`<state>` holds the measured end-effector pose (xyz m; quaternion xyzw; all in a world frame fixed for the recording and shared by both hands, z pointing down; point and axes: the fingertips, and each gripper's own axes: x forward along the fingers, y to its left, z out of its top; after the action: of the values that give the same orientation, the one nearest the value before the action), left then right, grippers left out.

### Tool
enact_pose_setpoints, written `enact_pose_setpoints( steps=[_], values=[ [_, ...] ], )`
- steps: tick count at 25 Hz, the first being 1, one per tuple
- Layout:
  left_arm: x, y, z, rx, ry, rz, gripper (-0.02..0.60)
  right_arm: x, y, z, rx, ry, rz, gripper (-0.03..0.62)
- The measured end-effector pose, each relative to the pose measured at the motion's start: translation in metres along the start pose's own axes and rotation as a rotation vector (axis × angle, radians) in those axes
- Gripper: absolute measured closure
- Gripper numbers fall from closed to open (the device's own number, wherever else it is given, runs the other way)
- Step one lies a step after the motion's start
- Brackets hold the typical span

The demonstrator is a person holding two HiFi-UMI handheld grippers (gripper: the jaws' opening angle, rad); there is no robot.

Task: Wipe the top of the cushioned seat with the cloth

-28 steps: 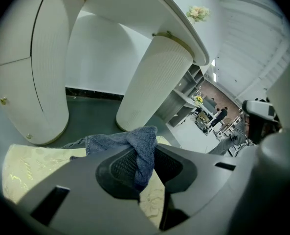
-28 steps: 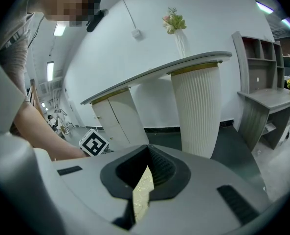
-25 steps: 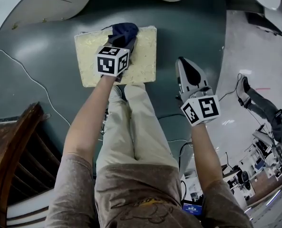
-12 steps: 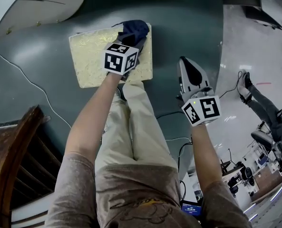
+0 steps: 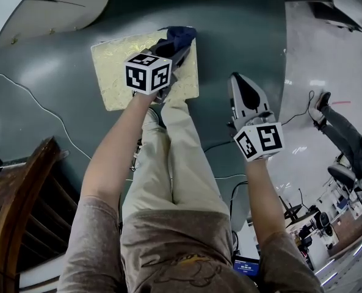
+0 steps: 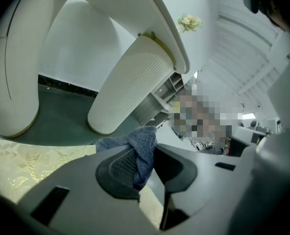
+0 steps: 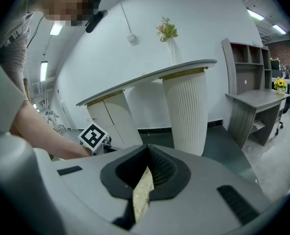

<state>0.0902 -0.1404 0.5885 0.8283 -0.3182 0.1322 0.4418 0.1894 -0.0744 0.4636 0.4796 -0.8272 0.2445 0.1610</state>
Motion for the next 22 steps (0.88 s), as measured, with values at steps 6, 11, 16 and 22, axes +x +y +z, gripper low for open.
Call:
enact_pose_setpoints(
  steps=[6,11,16,22],
  values=[
    [-0.041,0.013,0.003,0.026,-0.037,0.025,0.488,0.007,0.020,-0.004,0.004,0.000,0.005,0.597],
    [-0.091,0.030,-0.003,0.047,-0.044,0.082,0.488,0.014,0.042,-0.004,-0.014,0.002,0.029,0.597],
    [-0.158,0.061,-0.014,0.023,-0.068,0.169,0.487,0.026,0.071,-0.003,-0.025,0.005,0.070,0.597],
    [-0.232,0.104,-0.026,-0.048,-0.129,0.297,0.488,0.040,0.099,-0.002,-0.052,0.019,0.123,0.597]
  ],
)
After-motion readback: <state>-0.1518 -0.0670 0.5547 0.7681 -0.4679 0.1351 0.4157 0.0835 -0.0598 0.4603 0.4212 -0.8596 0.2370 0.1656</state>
